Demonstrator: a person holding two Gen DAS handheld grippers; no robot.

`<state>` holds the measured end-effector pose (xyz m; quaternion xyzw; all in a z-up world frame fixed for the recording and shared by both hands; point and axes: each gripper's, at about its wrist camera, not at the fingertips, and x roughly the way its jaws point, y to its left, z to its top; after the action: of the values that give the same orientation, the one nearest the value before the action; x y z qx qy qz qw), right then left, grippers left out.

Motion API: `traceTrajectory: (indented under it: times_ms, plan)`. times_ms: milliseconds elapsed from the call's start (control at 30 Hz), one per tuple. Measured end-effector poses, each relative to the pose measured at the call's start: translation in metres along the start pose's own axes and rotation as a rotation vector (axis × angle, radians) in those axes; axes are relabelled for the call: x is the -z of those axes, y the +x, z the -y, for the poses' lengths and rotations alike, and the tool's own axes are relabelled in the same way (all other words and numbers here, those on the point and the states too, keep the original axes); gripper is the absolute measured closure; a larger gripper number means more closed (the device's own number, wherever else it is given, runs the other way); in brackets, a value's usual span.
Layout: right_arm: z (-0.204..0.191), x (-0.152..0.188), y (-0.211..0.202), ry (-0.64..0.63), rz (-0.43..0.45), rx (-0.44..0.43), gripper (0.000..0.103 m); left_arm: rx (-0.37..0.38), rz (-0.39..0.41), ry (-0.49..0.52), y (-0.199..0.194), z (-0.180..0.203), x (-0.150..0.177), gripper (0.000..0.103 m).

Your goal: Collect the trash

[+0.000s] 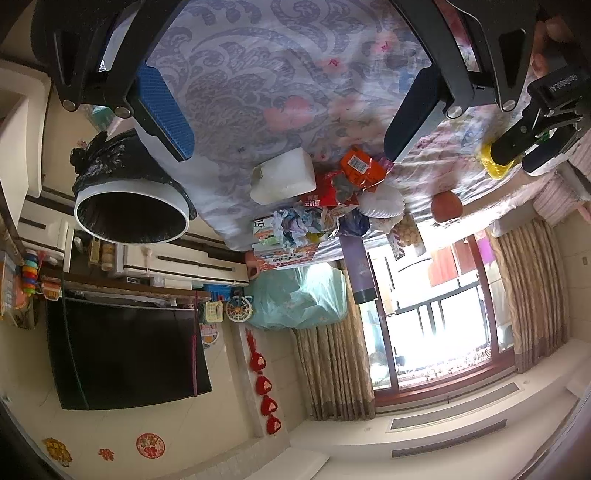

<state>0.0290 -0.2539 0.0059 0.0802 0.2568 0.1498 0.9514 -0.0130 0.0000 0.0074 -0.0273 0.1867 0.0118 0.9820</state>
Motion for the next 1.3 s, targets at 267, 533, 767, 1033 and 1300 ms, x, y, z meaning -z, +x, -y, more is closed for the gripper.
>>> traceTrajectory:
  times_ms: [267,533,767,1033,1300]
  plan:
    - [-0.0013,-0.0003,-0.0017,-0.001,0.004,-0.005,0.0,0.0,0.002,0.002,0.0001,0.0008,0.0016,0.001]
    - [-0.0014,-0.0014,-0.0007,0.001,-0.009,-0.014,0.0,0.001,0.002,-0.001,0.0001,0.0003,0.0022,0.001]
    - [-0.0016,-0.0016,-0.0008,0.002,-0.009,-0.017,0.0,0.001,0.003,0.001,-0.0002,0.0008,0.0033,0.001]
    - [-0.0021,-0.0016,-0.0003,0.004,-0.01,-0.018,0.0,-0.001,0.003,0.001,0.0001,0.0007,0.004,0.001]
    - [-0.0007,-0.0014,0.0014,0.008,-0.014,-0.022,0.0,0.0,0.001,0.0,0.0018,0.0006,0.0049,0.001]
